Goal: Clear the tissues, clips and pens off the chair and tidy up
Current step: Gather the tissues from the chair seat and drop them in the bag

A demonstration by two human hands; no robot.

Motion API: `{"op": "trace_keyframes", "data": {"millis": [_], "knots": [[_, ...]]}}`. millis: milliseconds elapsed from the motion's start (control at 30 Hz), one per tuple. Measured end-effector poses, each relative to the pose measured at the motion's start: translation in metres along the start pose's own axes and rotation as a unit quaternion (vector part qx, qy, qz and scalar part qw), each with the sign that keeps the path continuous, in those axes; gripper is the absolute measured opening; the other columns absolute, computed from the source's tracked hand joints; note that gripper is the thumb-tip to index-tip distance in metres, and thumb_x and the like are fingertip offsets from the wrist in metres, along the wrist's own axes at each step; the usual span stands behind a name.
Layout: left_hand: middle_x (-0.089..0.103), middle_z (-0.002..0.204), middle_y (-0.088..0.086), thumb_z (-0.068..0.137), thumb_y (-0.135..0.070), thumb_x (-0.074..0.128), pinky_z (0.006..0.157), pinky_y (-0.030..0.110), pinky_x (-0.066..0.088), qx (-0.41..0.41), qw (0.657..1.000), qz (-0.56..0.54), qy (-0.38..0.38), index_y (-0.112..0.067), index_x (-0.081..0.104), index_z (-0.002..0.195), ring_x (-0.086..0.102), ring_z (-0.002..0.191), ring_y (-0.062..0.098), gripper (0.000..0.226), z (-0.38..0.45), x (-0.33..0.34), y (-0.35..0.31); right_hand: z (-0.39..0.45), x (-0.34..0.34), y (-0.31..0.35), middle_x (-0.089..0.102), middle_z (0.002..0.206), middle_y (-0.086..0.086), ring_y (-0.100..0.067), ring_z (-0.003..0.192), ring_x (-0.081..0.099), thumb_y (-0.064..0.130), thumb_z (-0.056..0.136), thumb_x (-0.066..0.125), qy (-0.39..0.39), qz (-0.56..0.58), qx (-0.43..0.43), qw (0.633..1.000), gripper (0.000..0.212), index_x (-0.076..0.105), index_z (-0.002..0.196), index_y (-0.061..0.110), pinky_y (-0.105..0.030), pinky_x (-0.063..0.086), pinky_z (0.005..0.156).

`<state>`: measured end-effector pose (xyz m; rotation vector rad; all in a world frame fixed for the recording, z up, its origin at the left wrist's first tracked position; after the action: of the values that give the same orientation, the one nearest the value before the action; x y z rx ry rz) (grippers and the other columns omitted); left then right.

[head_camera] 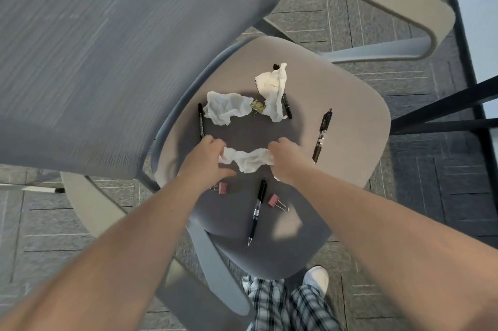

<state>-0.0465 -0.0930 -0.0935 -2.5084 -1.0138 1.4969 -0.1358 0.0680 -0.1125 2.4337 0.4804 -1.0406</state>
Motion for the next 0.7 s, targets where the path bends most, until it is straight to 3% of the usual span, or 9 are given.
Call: {"op": "trace_keyframes", "data": {"millis": [167, 267, 400, 567, 700], "knots": [[0.048, 0.113, 0.01, 0.086, -0.02, 0.061, 0.059, 0.037, 0.042, 0.039, 0.994, 0.053, -0.082, -0.006, 0.05, 0.101, 0.057, 0.084, 0.034, 0.023, 0.016, -0.02, -0.005, 0.001, -0.038, -0.005, 0.042, 0.12, -0.013, -0.034, 0.083, 0.052, 0.018, 0.088, 0.055, -0.098, 0.017, -0.01, 0.995, 0.023, 0.052, 0.107, 0.005, -0.035, 0.038, 0.061], [0.043, 0.125, 0.013, 0.086, -0.02, 0.06, 0.061, 0.04, 0.043, 0.037, 0.993, 0.062, -0.097, -0.006, 0.045, 0.116, 0.058, 0.086, 0.037, 0.036, 0.029, -0.03, -0.017, 0.011, -0.056, -0.005, 0.04, 0.13, -0.012, -0.031, 0.079, 0.049, 0.019, 0.089, 0.054, -0.138, 0.027, -0.001, 0.99, 0.027, 0.052, 0.111, 0.004, -0.033, 0.035, 0.06], [0.033, 0.137, 0.015, 0.086, -0.024, 0.06, 0.067, 0.042, 0.046, 0.02, 0.993, 0.064, -0.094, -0.021, 0.026, 0.144, 0.059, 0.098, 0.039, 0.067, 0.05, -0.031, -0.024, 0.031, -0.057, -0.006, 0.034, 0.142, -0.008, -0.035, 0.098, 0.058, 0.023, 0.091, 0.053, -0.136, 0.043, 0.003, 0.99, 0.036, 0.048, 0.123, 0.008, -0.033, 0.037, 0.061], [0.025, 0.147, 0.012, 0.086, -0.022, 0.059, 0.064, 0.041, 0.043, 0.013, 0.996, 0.067, -0.063, -0.03, 0.0, 0.15, 0.055, 0.107, 0.039, 0.088, 0.081, -0.013, -0.013, 0.051, -0.047, -0.006, 0.052, 0.113, -0.009, -0.035, 0.091, 0.058, 0.018, 0.089, 0.054, -0.141, 0.077, 0.003, 0.987, 0.028, 0.05, 0.116, 0.008, -0.036, 0.041, 0.064], [0.026, 0.148, 0.016, 0.086, -0.021, 0.053, 0.066, 0.044, 0.048, -0.026, 0.998, 0.053, -0.027, -0.033, 0.001, 0.148, 0.05, 0.116, 0.042, 0.081, 0.1, 0.001, -0.005, 0.056, -0.045, -0.007, 0.048, 0.092, -0.004, -0.025, 0.079, 0.047, 0.013, 0.091, 0.05, -0.133, 0.109, 0.026, 0.985, 0.022, 0.049, 0.113, 0.011, -0.034, 0.039, 0.068]]}}
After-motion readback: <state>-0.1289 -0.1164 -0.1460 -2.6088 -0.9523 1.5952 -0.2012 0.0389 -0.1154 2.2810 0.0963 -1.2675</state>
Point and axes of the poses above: each hand's wrist, its own z-axis towards the middle knuckle, its own x-axis out of the palm, y = z × x, the point moved 3 cm from there along z, towards the middle knuckle
